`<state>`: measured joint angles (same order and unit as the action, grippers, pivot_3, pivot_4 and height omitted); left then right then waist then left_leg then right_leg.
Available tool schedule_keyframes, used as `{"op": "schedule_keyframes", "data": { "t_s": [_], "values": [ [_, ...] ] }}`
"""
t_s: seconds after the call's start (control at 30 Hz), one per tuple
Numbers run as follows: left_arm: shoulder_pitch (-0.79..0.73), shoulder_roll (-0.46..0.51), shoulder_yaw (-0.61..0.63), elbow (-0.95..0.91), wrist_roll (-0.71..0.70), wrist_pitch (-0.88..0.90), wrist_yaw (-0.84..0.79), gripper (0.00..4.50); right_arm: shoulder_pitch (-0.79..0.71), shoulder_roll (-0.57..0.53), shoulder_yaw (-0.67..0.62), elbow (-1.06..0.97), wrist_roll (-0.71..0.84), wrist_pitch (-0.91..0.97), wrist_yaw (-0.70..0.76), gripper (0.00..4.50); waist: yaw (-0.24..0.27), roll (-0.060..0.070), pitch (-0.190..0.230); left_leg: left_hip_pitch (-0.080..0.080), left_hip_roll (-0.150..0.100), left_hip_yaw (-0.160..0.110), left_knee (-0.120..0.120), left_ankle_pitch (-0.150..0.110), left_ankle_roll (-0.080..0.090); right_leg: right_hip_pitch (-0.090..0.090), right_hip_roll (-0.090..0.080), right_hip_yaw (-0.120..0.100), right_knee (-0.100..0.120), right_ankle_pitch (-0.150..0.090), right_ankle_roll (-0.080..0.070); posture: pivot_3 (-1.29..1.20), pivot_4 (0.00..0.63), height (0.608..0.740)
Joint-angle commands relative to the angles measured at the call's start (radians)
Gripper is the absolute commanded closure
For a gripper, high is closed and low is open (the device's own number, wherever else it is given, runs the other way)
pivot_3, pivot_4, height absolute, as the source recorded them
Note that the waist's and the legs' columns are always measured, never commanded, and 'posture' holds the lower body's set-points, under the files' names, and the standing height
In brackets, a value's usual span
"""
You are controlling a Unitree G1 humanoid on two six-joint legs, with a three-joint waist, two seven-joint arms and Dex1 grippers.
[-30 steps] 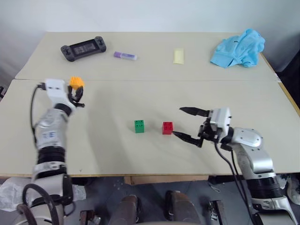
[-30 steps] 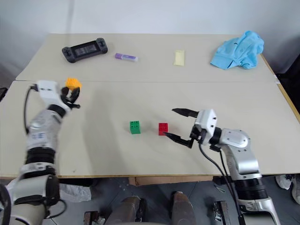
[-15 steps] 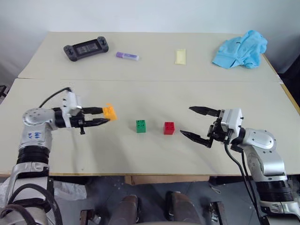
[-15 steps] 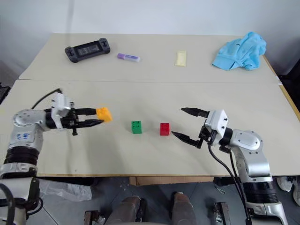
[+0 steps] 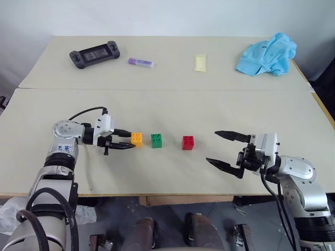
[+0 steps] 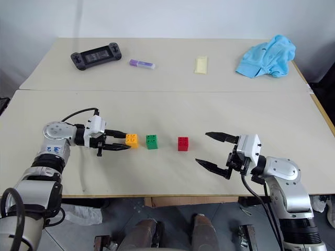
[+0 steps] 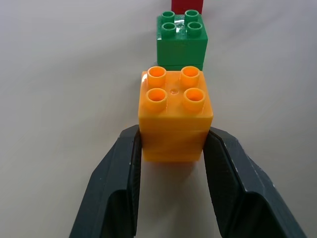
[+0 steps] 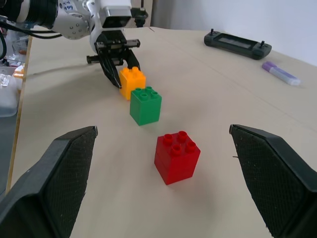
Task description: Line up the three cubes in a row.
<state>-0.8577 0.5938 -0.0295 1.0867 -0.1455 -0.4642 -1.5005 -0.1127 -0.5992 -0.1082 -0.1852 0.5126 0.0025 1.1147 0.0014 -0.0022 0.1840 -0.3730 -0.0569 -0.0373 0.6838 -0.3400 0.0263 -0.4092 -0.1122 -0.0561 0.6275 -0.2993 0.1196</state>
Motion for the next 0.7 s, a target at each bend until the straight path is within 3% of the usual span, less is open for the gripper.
{"op": "schedule_keyframes", "data": {
  "t_s": [0.03,0.07,0.37,0.7],
  "values": [
    [-0.018,0.008,-0.004,0.017,0.018,-0.026,-0.055,3.05,0.007,-0.006,-0.005,-0.038,0.005,0.002,-0.009,0.0,0.0,0.0,0.0,0.0,0.0,0.0,0.0,0.0,0.0,0.0,0.0,0.0,0.0,0.0,0.0,0.0,0.15,0.74],
    [-0.017,0.011,-0.005,0.022,0.021,-0.018,-0.057,3.05,0.008,-0.007,-0.004,-0.038,0.003,0.002,-0.011,0.0,0.0,0.0,0.0,0.0,0.0,0.0,0.0,0.0,0.0,0.0,0.0,0.0,0.0,0.0,0.0,0.0,0.15,0.74],
    [-0.022,0.021,0.028,0.037,0.019,-0.034,-0.005,0.19,-0.011,-0.009,0.001,-0.014,-0.007,-0.007,-0.005,0.0,0.0,0.0,0.0,0.0,0.0,0.0,0.0,0.0,0.0,0.0,0.0,0.0,0.0,0.0,0.0,0.0,0.15,0.74],
    [-0.026,-0.019,0.055,0.004,0.002,0.003,-0.013,0.06,-0.028,-0.008,0.013,-0.008,-0.01,-0.002,0.005,0.0,0.001,0.0,0.0,0.0,0.0,0.0,0.0,0.0,0.0,0.0,0.0,0.0,0.0,0.0,0.0,0.0,0.15,0.74]
  ]
}}
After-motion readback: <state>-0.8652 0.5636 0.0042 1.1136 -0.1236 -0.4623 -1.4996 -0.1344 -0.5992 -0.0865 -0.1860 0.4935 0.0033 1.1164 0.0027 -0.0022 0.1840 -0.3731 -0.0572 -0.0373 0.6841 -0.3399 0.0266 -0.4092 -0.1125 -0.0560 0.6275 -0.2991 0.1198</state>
